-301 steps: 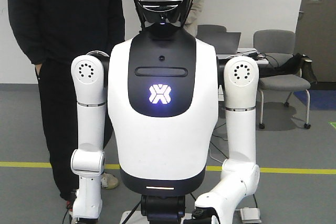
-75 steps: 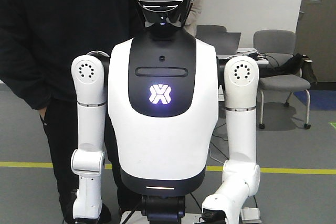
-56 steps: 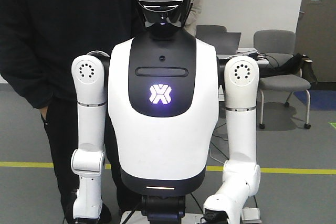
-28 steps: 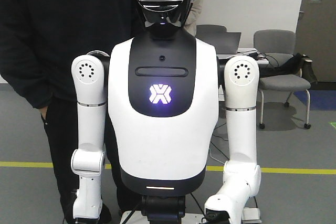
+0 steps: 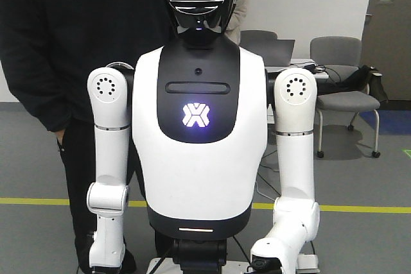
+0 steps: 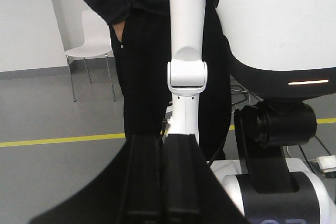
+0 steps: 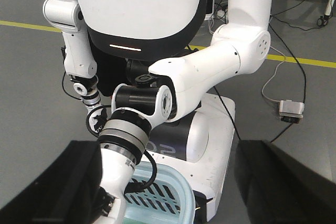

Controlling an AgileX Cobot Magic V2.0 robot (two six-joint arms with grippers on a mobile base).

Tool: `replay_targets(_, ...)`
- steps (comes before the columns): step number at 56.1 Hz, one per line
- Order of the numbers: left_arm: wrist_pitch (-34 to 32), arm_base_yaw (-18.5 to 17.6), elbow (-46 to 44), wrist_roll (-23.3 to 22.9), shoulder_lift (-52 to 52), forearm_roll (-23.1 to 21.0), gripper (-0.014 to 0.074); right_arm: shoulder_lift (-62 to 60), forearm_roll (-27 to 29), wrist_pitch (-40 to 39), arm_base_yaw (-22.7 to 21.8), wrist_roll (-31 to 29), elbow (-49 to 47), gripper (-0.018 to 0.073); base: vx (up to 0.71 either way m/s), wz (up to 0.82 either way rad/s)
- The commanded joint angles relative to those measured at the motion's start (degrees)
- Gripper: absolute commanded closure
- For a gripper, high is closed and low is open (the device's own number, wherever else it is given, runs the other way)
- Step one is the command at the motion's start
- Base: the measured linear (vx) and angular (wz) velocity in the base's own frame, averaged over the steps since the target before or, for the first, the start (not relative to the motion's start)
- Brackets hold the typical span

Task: Pick snacks and fruit into basket
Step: 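Pull both empty grippers back from the basket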

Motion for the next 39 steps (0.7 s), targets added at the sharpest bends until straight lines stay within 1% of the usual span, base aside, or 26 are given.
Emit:
replay_targets(1,-4.4,0.0,0.6,-0.4,-0.9,-0.1,0.0607,0.0,-1.3,-4.2,-0.4,-0.2,-1.7,-0.0008,0.0,0.0)
replay_targets(18,-4.4,0.0,0.6,-0.4,-0.9,-0.1,0.0607,0.0,-1.4,-4.2,-0.4,-0.2,-1.7,-0.0008,0.0,0.0)
replay_targets(25,-4.4,0.0,0.6,-0.4,-0.9,-0.1,0.0607,-1.0,-1.3,-4.4,-0.8,-1.2,-1.6,0.0017,0.0,0.0)
replay_targets(29,-4.4,0.0,0.6,-0.4,-0.9,-0.1,0.0607,-3.4,1.1,-6.9,-3.4,-6.2,-1.0,0.0053,0.0,0.0)
replay_targets(33,-4.4,0.0,0.6,-0.4,-0.9,-0.1,0.0606,-6.4,7.7,-13.3,-9.1,-14.8,2.4,0.0113,0.0,0.0)
replay_targets(35,-4.4,0.0,0.6,-0.4,-0.9,-0.1,0.0606,-8.6,11.4,-18.1,-12.8,-20.2,5.4,0.0155,0.0,0.0)
replay_targets(36,-4.4,0.0,0.6,-0.4,-0.9,-0.1,0.0606,-9.8,13.0,-20.4,-14.7,-22.0,7.0,0.0178,0.0,0.0)
replay_targets(39,-4.4,0.0,0.6,-0.4,-0.9,-0.1,0.0606,-13.0,16.4,-25.7,-18.8,-27.9,10.7,0.0237,0.0,0.0)
